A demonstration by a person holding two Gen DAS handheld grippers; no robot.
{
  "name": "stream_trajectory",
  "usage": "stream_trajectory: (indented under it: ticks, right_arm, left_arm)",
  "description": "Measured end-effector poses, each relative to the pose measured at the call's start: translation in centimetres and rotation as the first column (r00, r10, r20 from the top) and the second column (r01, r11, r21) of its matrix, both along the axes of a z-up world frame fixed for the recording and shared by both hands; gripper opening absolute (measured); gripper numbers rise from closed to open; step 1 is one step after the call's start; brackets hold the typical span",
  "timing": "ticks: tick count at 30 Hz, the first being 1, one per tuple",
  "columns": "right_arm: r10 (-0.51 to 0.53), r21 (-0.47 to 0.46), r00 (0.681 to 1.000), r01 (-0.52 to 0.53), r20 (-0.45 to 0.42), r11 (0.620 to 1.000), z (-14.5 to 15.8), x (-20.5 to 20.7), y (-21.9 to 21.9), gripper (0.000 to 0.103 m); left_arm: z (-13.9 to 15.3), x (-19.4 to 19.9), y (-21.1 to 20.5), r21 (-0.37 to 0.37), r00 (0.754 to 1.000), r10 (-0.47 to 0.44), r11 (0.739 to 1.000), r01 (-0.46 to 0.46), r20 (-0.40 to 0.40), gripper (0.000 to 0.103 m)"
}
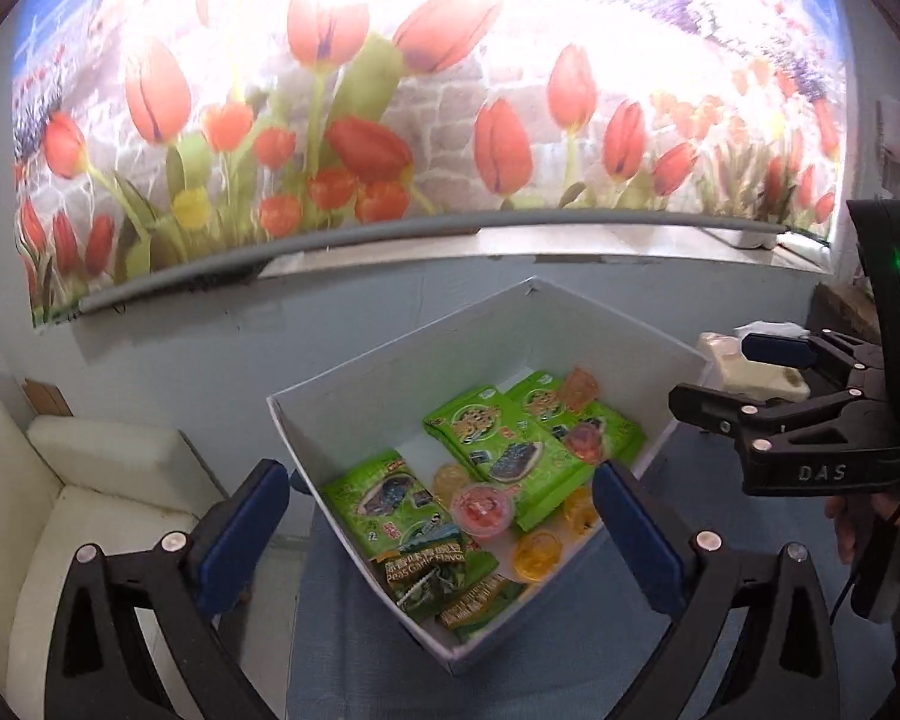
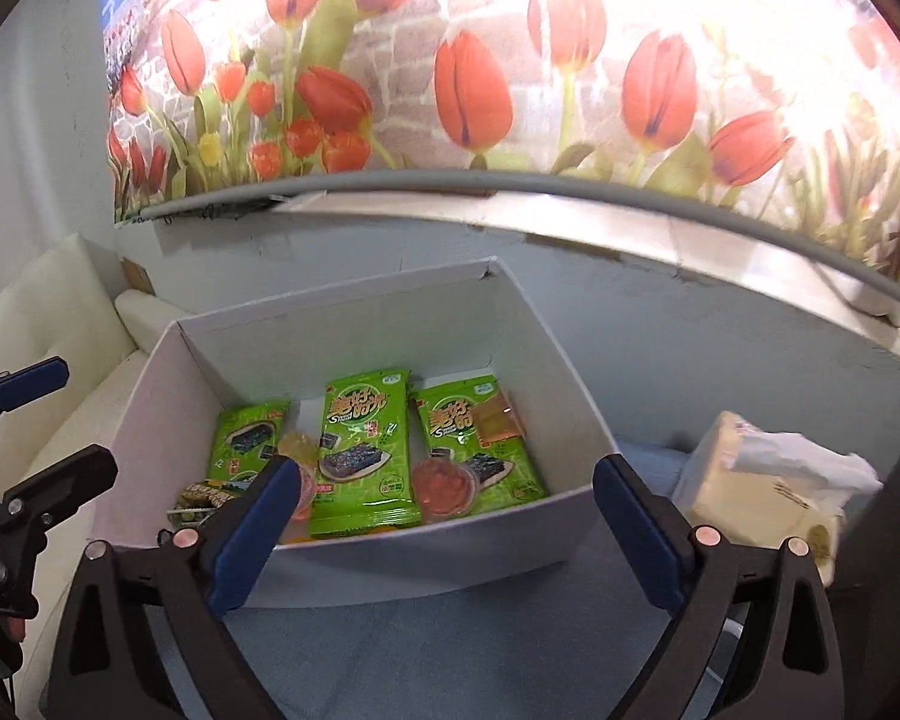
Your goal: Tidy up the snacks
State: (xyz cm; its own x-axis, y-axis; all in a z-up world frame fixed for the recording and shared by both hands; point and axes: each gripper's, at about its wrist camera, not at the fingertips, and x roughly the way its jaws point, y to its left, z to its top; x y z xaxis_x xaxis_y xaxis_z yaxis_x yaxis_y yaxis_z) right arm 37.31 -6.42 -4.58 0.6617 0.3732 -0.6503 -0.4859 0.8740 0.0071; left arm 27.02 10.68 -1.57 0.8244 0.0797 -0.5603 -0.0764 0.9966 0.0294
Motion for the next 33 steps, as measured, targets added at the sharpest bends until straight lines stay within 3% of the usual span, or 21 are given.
stream_trajectory:
  ticks: [8,13,16,20,24,33]
  right_arm:
    - [-0.157,-0.061,0.966,0.172,0.204,0.983,3.8,-9.8,-3.1,0.101]
    - [-0.217,-0.084,0.928,0.253,0.305,0.964,6.2,-16.1,-5.6,0.101]
    - [-0.196,-0.047,0.937,0.218,0.289,0.975,7.6,-20.2,-7.2,0.101]
    - [-0.182,-0.007,0.959,0.188,0.216,0.982,8.9,-24.8,-8.6,0.101]
    - [-0.155,0.052,0.976,0.148,0.156,0.988,9.4,-28.6,-9.6,0.101]
    - [-0.130,0.097,0.976,0.114,0.172,0.989,10.6,-34.2,-11.4,0.101]
  left_arm:
    - [3.7,-8.6,-3.0,-0.014,0.992,-0.032,0.999,0.034,0.121,0.103]
    - [5.3,-13.7,-4.6,-0.022,0.991,-0.037,0.999,0.041,0.131,0.103]
    - [5.7,-16.4,-5.8,-0.031,0.992,-0.060,0.997,0.064,0.116,0.103]
    - [5.6,-19.6,-6.5,-0.104,0.993,-0.068,0.992,0.077,0.091,0.103]
    - [5.9,-22.5,-7.5,-0.062,0.992,-0.076,0.995,0.083,0.105,0.103]
    - [6.0,-26.8,-8.3,-0.106,0.995,-0.093,0.990,0.097,0.048,0.103]
